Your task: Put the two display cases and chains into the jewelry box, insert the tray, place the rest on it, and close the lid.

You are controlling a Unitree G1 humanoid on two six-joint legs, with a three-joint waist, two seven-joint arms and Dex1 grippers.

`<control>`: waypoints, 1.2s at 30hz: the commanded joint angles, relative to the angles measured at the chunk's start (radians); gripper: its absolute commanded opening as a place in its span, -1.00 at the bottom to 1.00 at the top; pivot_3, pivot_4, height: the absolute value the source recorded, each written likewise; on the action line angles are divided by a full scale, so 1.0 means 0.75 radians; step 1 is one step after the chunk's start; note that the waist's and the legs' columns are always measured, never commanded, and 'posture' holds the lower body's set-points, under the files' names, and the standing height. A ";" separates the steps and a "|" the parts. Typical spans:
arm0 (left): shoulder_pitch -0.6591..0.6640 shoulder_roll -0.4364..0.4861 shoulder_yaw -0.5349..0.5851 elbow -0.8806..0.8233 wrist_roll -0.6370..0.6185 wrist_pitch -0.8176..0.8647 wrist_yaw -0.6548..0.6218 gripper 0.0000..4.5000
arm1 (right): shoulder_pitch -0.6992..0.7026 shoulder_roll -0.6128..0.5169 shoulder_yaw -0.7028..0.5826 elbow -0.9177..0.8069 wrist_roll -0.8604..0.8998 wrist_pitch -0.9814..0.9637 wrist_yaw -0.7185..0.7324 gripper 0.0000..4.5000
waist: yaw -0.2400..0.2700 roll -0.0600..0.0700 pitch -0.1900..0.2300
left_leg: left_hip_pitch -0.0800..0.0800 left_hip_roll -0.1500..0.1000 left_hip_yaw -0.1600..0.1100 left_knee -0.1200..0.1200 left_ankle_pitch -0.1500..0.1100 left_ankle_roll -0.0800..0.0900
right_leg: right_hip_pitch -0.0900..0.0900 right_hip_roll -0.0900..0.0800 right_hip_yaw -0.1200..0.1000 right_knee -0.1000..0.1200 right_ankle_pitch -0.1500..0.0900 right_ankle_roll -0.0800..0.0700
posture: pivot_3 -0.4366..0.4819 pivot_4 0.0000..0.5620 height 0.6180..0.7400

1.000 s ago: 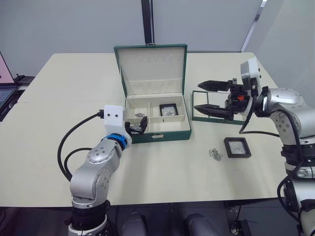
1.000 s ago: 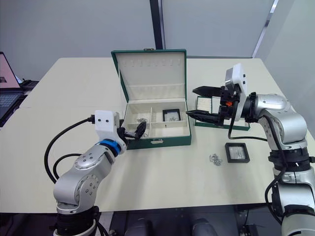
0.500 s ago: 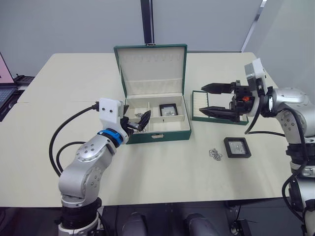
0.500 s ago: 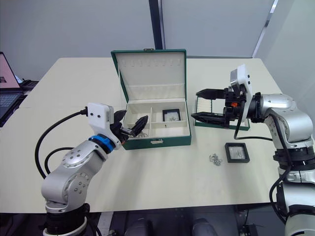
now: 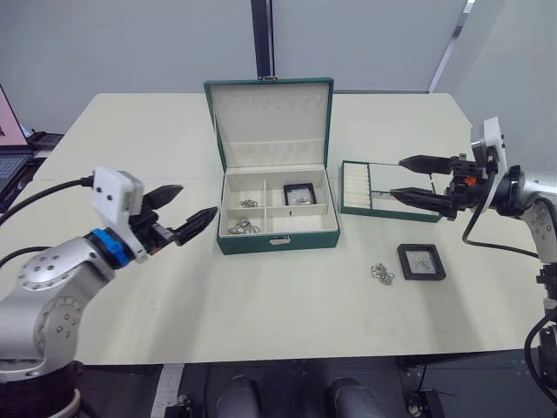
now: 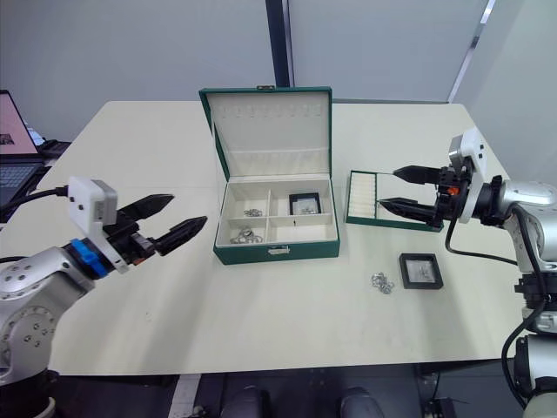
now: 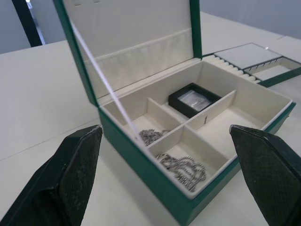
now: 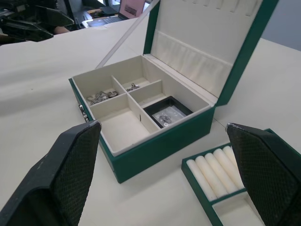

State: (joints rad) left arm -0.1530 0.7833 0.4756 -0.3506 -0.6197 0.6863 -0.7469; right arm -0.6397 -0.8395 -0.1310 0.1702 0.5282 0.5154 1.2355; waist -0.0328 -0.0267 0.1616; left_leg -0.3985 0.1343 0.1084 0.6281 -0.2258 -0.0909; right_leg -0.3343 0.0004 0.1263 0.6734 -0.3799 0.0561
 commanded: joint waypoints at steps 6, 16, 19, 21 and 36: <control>0.061 0.182 0.165 0.423 0.145 -0.295 -0.162 0.99 | 0.145 -0.102 -0.198 0.140 -0.057 -0.136 -0.077 1.00 | 0.000 0.001 0.001 | 0.000 0.000 0.002 -0.001 0.000 0.000 | -0.001 0.000 0.000 0.000 0.000 0.000 | -0.05 -0.47 1.00; 0.140 0.151 0.201 0.637 0.193 -0.451 -0.171 0.99 | 0.269 -0.086 -0.257 0.261 -0.114 -0.271 -0.186 1.00 | -0.001 0.001 0.001 | 0.000 0.000 0.003 -0.001 0.000 0.000 | -0.002 -0.001 0.001 0.001 0.000 0.000 | -0.05 -0.47 1.00; 0.160 0.129 0.222 0.662 0.188 -0.478 -0.148 0.99 | 0.323 -0.079 -0.290 0.266 -0.118 -0.291 -0.233 1.00 | -0.001 0.001 0.001 | 0.000 0.000 0.003 -0.001 0.000 0.000 | -0.002 -0.001 0.000 0.002 0.000 0.000 | -0.05 -0.47 1.00; 0.171 0.104 0.232 0.662 0.180 -0.486 -0.124 0.99 | 0.365 -0.075 -0.326 0.254 -0.102 -0.289 -0.262 1.00 | -0.001 0.001 0.001 | 0.000 0.000 0.003 -0.001 0.000 0.000 | -0.002 -0.001 0.000 0.001 0.000 0.000 | -0.05 -0.47 1.00; 0.131 0.050 0.175 0.690 0.187 -0.488 -0.080 0.99 | 0.401 -0.050 -0.340 0.329 -0.126 -0.377 -0.326 1.00 | -0.002 0.001 0.001 | 0.001 0.000 0.003 0.000 0.000 0.000 | -0.001 -0.001 0.000 0.004 0.000 0.000 | -0.05 -0.47 1.00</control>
State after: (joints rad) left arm -0.0494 0.8196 0.6107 0.1765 -0.4780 0.3283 -0.8112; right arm -0.3227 -0.8696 -0.3618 0.4226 0.4296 0.2517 0.9967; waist -0.0342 -0.0262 0.1622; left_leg -0.3979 0.1346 0.1106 0.6283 -0.2258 -0.0910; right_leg -0.3350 0.0000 0.1266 0.6767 -0.3799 0.0561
